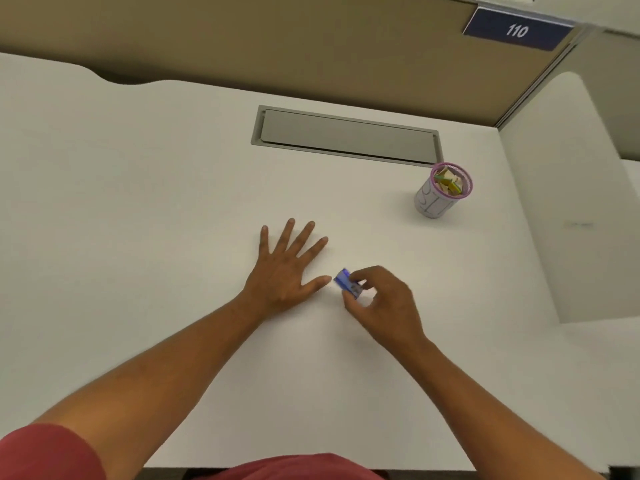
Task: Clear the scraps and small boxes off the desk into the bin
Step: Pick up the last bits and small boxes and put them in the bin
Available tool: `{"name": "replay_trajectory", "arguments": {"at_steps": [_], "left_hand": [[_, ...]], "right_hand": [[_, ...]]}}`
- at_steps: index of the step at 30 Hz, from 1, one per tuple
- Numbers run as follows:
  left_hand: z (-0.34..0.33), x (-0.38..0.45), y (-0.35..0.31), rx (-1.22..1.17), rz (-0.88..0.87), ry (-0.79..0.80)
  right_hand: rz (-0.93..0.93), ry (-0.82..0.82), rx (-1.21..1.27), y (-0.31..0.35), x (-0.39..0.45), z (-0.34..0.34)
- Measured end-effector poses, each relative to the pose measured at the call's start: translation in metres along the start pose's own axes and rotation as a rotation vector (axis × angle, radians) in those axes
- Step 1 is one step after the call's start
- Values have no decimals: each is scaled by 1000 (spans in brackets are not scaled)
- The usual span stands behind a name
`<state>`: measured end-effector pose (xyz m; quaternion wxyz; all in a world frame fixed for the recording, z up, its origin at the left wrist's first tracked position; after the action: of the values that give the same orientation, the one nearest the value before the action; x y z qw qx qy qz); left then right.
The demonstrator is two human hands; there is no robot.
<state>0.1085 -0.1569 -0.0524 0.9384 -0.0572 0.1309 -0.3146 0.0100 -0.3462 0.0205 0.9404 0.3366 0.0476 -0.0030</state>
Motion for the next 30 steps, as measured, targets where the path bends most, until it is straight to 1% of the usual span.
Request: {"name": "replay_trajectory", "arguments": {"at_steps": [2,4,8,13,17,20,22,24,27,30], "left_hand": [[5,24,-23,-22,-34,-3],[5,46,-42,-42,-51,3],[-5,73,-65,-54,-87,15],[-10,77,-70,14,-85,9],[-10,77,-68,12,-85,-5],[-14,78,-67,15,-84,-1],[-14,78,-67,23,-80,-10],[-14,78,-67,29,-76,-20],[-14,77,-66,26,-78,-32],[-15,77,-66,29,-78,-39]], "right_hand": [[-61,-86,74,-15,5,33],[-96,-149,86,-30,11,63],[-142,-250,17,-58,34,116],[-151,-365,-66,-89,78,169],[-196,-351,-171,-111,116,188],[-257,-286,-189,-126,140,189],[-301,-232,-248,-134,151,183],[-302,-206,-299,-137,158,177],[-276,-233,-337,-136,162,170],[-245,-241,-436,-137,162,162]]}}
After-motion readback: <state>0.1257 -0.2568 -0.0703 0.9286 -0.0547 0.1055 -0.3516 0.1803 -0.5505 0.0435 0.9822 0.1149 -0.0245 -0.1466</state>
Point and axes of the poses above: each hand's wrist, its own x-axis towards the middle knuckle, its own z-axis out of the back of the hand, y = z × x, the point moved 5 cm from there along x, towards the middle knuckle, and after that the axes turned 13 degrees about y, right-handed, at the moved point
